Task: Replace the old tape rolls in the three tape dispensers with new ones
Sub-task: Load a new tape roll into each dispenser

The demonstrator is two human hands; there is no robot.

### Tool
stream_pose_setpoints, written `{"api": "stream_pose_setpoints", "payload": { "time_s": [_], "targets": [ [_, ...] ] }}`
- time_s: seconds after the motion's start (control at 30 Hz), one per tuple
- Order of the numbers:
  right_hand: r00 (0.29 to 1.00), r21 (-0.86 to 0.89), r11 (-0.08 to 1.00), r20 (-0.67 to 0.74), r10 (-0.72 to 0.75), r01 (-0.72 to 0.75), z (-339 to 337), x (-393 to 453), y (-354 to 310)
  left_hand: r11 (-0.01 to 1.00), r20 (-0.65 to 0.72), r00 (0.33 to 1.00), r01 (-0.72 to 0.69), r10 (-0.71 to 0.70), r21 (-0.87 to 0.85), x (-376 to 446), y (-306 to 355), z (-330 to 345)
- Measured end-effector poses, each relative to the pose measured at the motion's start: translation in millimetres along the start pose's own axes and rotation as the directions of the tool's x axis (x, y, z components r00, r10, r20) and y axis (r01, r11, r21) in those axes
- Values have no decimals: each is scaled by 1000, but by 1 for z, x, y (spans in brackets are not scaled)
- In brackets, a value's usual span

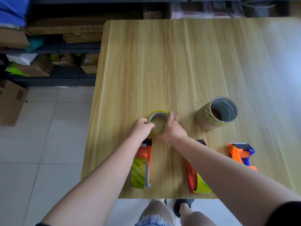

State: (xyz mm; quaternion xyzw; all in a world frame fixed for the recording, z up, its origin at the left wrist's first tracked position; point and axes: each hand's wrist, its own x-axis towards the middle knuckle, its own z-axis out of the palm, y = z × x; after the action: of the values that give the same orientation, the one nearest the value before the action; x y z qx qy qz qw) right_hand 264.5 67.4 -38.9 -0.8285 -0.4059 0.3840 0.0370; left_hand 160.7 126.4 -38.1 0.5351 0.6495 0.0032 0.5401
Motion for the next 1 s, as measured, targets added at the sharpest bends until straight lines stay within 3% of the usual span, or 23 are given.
{"api": "stream_pose_setpoints", "payload": {
  "time_s": [0.17,0.37,0.53,0.67,0.8,1.0],
  "targets": [
    [998,154,988,-57,27,-18,0,1,-2,996,20,997,-68,69,-65,-20,-7,6],
    [986,394,906,-115,-120,156,-19,-22,24,959,-82,977,-211,199,-191,-43,-1,-6],
    [976,559,801,-91,-197,214,-40,-62,49,938,84,967,-207,239,-279,-74,18,5],
    [974,627,746,-122,-190,224,-62,-86,85,874,79,941,-271,328,-403,-106,36,38],
    [974,700,678,-140,-176,223,-85,-111,135,861,54,922,-336,383,-382,-140,53,88],
    [984,783,596,-134,-118,178,-115,-134,227,873,124,911,-327,393,-361,-181,75,177]
  ]
}}
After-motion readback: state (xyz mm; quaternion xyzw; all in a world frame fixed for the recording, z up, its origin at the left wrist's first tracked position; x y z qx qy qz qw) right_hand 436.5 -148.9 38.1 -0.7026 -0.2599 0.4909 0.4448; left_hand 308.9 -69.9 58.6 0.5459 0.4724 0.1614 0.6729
